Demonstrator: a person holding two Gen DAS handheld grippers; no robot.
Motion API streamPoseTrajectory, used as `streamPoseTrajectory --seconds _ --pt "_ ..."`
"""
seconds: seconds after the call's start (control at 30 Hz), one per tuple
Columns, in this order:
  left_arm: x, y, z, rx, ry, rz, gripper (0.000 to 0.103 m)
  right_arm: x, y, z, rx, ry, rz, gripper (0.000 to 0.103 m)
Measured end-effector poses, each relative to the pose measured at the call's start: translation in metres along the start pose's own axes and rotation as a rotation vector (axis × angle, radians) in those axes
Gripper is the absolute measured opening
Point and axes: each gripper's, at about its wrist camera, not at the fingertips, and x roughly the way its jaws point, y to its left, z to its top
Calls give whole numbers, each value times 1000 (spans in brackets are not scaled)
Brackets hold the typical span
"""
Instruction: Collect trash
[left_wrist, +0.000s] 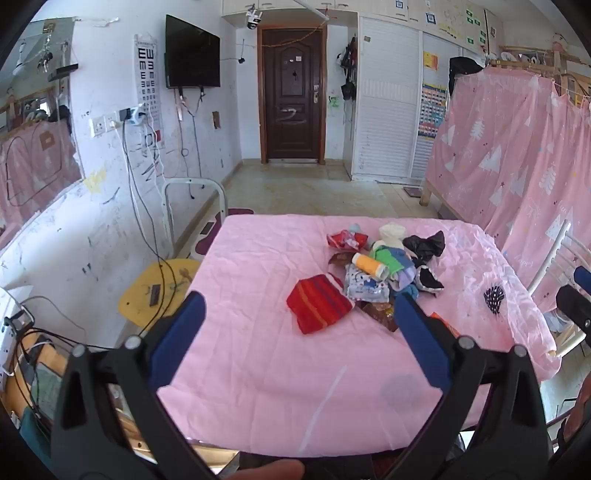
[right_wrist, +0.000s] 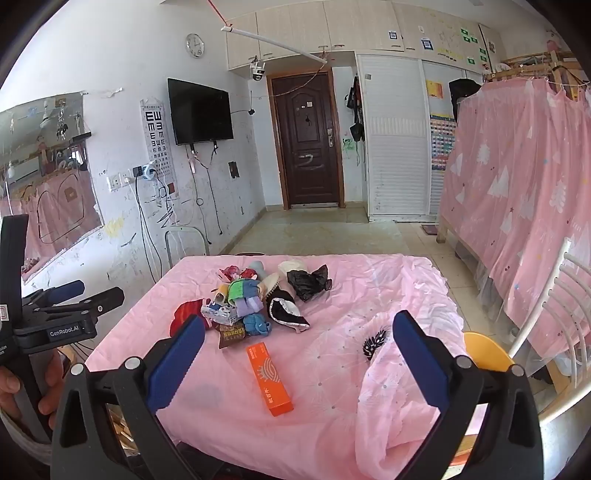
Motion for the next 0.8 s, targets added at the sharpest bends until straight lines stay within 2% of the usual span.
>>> streamPoseTrajectory --seconds 0.8 --pt "0 -1 0 3 3 -6 98 0 2 0 -5 4 -5 92"
